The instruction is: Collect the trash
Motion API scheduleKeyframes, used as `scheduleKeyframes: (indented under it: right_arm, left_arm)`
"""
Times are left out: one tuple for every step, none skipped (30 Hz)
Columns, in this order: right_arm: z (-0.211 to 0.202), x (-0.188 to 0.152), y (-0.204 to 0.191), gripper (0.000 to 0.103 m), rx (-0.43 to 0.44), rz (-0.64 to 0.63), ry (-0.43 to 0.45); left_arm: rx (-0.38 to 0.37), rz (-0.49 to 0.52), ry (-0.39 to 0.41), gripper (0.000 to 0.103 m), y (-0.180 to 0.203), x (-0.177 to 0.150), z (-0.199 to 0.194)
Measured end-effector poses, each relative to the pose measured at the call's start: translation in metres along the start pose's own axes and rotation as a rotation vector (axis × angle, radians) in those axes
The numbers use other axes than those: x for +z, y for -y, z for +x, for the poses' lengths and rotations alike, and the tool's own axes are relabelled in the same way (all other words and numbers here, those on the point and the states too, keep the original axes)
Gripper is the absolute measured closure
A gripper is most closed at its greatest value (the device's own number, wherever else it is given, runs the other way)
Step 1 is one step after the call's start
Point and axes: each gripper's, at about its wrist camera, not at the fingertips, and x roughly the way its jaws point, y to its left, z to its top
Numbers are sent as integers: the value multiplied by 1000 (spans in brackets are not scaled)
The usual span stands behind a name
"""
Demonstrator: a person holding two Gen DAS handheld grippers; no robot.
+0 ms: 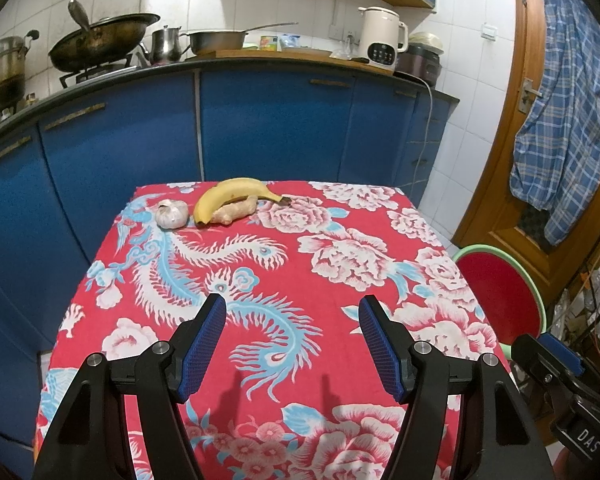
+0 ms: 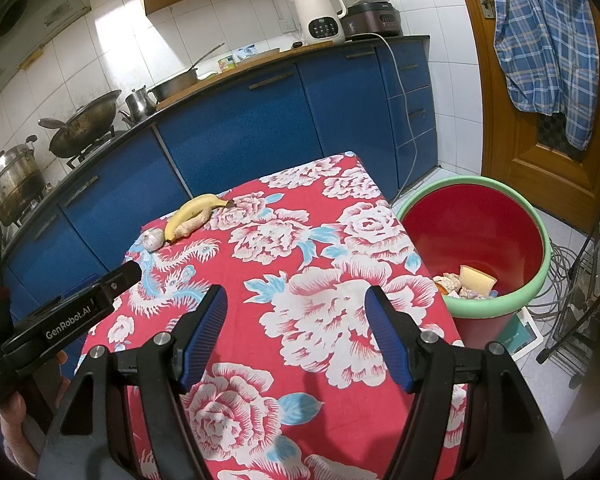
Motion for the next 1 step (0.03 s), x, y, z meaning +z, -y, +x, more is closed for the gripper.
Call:
scheduleKeyframes:
  right_arm:
    - [0,0,1,31,0,1,0]
  left_arm:
    - [0,-2,-3,33,-1,0,1]
